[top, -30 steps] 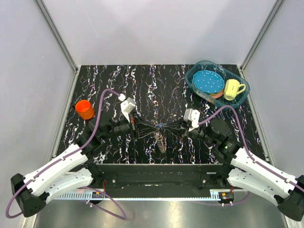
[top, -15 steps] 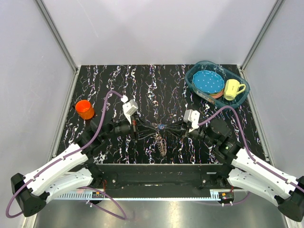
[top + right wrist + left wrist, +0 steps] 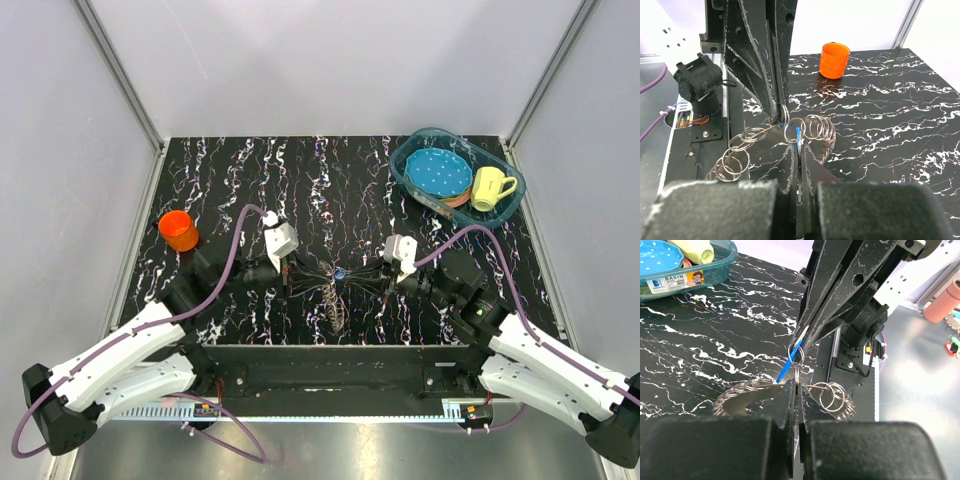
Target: Remove the keys from the keyring
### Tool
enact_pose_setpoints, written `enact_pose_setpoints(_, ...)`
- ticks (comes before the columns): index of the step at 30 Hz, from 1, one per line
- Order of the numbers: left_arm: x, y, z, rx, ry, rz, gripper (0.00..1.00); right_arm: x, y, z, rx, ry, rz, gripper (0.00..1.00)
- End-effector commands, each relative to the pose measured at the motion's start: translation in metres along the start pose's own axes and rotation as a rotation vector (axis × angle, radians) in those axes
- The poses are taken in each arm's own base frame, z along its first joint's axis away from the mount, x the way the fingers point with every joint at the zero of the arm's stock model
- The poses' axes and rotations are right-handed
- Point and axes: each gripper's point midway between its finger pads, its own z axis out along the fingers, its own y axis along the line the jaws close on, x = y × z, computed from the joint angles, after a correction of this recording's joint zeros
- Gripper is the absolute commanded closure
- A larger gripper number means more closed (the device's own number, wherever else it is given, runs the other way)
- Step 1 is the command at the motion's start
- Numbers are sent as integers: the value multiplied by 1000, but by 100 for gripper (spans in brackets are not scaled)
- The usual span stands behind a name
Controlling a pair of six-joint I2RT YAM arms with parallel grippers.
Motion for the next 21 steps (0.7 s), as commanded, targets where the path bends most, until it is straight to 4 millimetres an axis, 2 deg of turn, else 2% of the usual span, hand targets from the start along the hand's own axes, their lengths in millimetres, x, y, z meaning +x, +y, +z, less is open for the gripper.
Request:
enact_pose_setpoints(1,-10,-10,-3,62,21,105,100,-38,-10,-5,50,-87,-73,100)
enact_pose_setpoints(11,-1,-11,2,95,60,101,100,-40,-13,-1,47,-85,-103,100)
enact_pose_setpoints(21,9,3,0,32,91,151,100,-42,-15,5,45,-91,-65,100)
